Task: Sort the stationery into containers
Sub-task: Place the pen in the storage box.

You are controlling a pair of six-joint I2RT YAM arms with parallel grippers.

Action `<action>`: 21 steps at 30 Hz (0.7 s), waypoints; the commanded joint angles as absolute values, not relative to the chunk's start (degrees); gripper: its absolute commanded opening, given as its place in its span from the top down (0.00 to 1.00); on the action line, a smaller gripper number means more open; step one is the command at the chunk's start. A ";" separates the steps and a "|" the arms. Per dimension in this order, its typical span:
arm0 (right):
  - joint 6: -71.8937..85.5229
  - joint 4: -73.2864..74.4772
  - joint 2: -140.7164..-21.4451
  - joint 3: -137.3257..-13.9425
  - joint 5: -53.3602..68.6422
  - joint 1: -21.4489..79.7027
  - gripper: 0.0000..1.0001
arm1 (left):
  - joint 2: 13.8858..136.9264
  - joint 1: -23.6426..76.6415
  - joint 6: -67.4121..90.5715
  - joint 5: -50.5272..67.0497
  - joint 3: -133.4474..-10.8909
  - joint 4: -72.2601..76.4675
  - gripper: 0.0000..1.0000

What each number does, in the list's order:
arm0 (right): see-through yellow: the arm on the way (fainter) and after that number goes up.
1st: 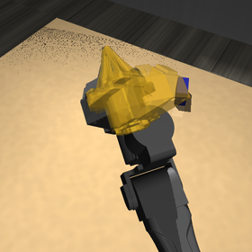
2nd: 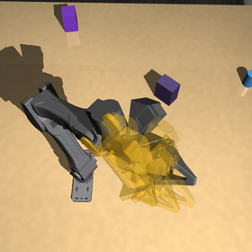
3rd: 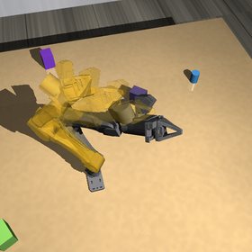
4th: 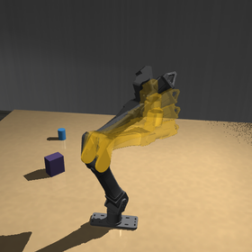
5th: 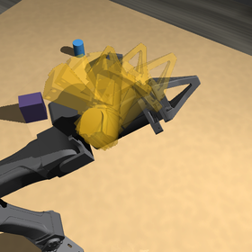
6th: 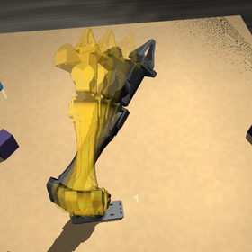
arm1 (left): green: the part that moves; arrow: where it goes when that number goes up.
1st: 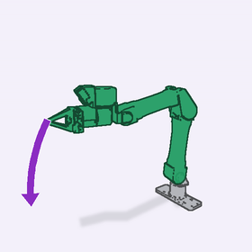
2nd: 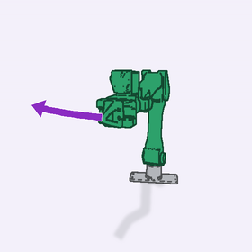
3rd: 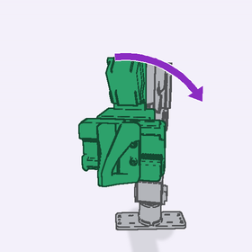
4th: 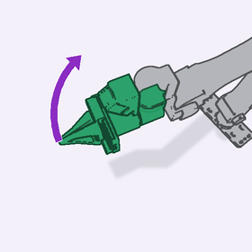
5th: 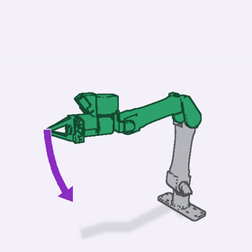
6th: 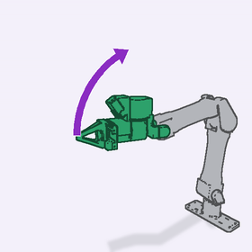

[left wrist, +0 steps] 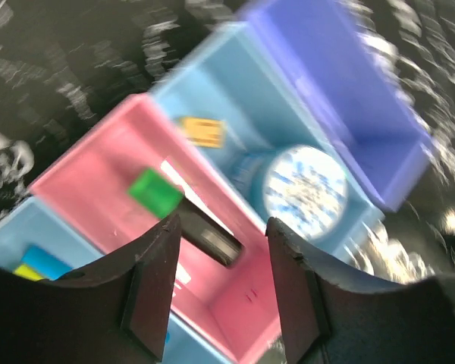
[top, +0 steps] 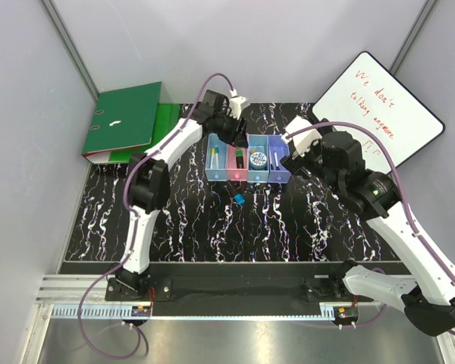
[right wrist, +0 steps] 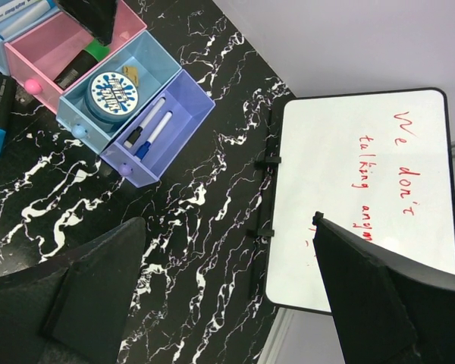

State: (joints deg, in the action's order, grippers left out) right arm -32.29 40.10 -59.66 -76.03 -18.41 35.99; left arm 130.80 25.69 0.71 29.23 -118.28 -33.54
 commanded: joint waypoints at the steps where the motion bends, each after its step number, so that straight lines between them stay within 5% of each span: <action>1: -34.71 37.53 -58.54 -76.38 -18.90 35.77 0.00 | 114.04 25.93 -19.47 48.22 -114.12 -32.95 0.41; 4: -36.12 37.27 -58.62 -76.46 -18.63 35.77 0.00 | 106.56 28.37 -42.79 46.86 -106.65 -36.46 0.31; 10: -37.35 37.09 -58.27 -76.99 -18.54 35.77 0.00 | 98.19 38.31 -78.07 24.92 -87.21 -44.74 0.31; 21: -37.62 37.44 -57.75 -77.34 -18.46 35.77 0.00 | 103.87 42.54 -99.48 10.65 -80.16 -46.49 0.30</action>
State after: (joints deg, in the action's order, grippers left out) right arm -36.82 40.07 -58.89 -76.03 -18.39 35.97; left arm 102.35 41.74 -87.53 18.28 -79.35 -46.70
